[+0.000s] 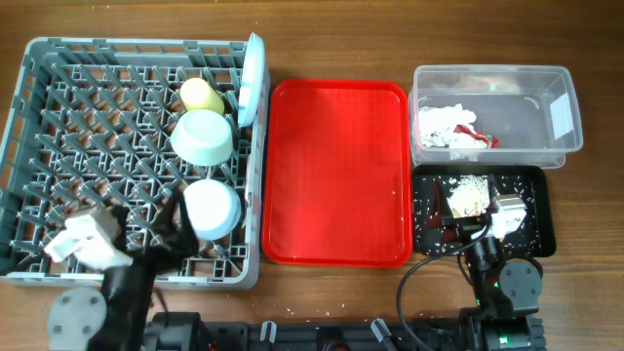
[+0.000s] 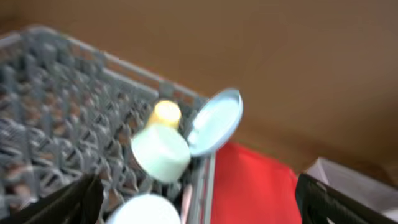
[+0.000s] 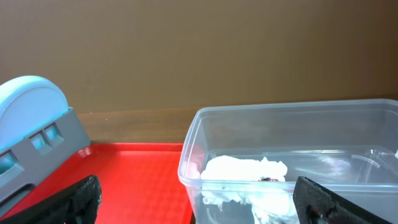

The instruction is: Sort waste into correct bins and load items into the dishwasher rack

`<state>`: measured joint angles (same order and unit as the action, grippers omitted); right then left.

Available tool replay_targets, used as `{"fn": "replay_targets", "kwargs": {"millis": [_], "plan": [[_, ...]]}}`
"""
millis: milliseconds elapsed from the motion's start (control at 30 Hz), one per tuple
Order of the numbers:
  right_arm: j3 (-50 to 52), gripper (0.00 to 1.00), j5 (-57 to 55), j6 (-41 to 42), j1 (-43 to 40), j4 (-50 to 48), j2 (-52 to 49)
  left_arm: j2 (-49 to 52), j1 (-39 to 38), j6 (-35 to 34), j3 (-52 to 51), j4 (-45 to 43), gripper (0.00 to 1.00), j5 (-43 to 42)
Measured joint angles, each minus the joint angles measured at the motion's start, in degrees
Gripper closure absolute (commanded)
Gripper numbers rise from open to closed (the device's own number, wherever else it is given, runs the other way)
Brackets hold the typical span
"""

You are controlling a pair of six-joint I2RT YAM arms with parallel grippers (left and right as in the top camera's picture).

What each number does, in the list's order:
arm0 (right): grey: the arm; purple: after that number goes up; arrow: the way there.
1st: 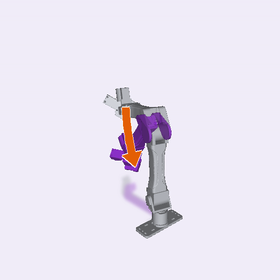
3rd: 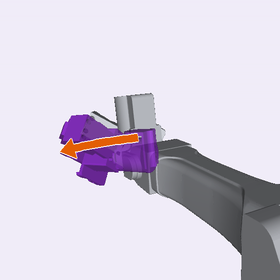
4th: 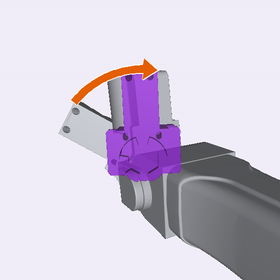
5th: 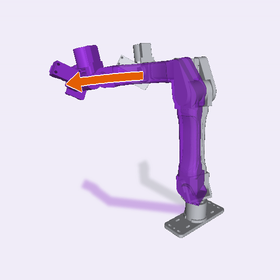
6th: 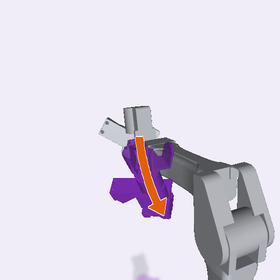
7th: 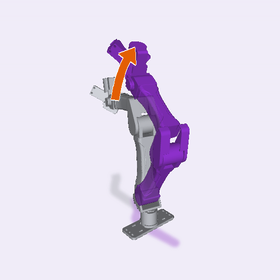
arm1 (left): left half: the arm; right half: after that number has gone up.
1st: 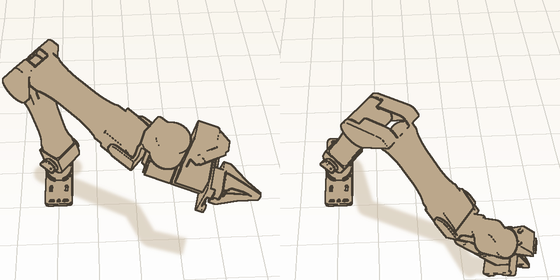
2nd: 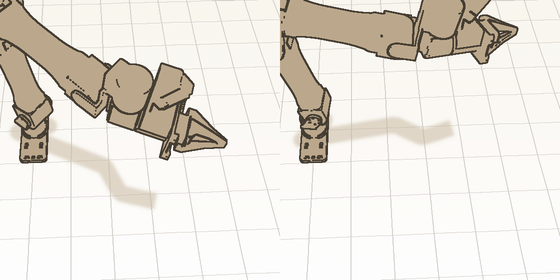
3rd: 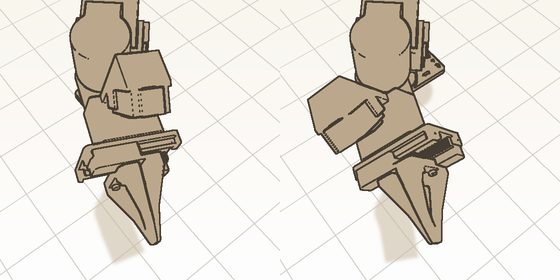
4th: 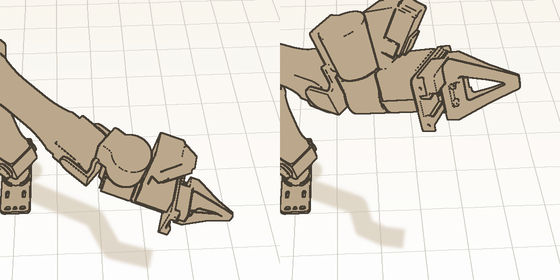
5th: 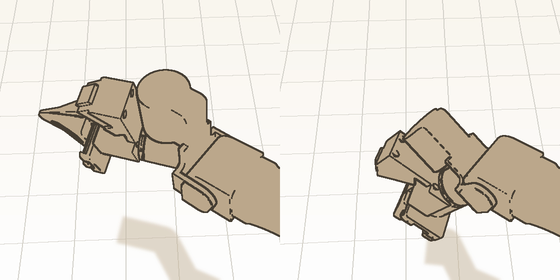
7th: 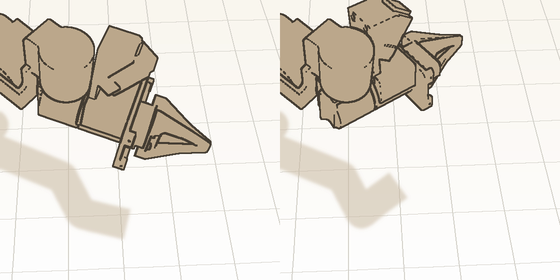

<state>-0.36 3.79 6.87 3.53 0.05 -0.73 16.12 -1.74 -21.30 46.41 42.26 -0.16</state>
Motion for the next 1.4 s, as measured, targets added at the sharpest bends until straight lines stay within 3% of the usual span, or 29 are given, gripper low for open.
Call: {"fn": "replay_targets", "kwargs": {"millis": [167, 333, 500, 733, 933, 1400], "plan": [[0.0, 0.0, 0.0, 0.0, 0.0, 0.0, 0.0, -9.7, 0.0, -0.5, -19.4, -33.4, 0.0, -2.9], [0.0, 0.0, 0.0, 0.0, 0.0, 0.0, 0.0, -15.3, 0.0, -1.2, -34.7, -54.9, 0.0, -3.0], [0.0, 0.0, 0.0, 0.0, 0.0, 0.0, 0.0, -15.3, 0.0, -1.5, -43.1, -54.9, 0.0, -1.2], [0.0, 0.0, 0.0, 0.0, 0.0, 0.0, 0.0, -15.3, 0.3, 0.3, -45.9, -38.3, 0.0, 0.5], [0.0, 0.0, 0.0, 0.0, 0.0, 0.0, 0.0, -15.3, 0.3, 10.4, -45.9, -38.3, 0.0, 0.5], [0.0, 0.0, 0.0, 0.0, 0.0, 0.0, 0.0, -15.3, 0.3, 11.7, -45.9, -38.3, 0.0, 0.5]]}}
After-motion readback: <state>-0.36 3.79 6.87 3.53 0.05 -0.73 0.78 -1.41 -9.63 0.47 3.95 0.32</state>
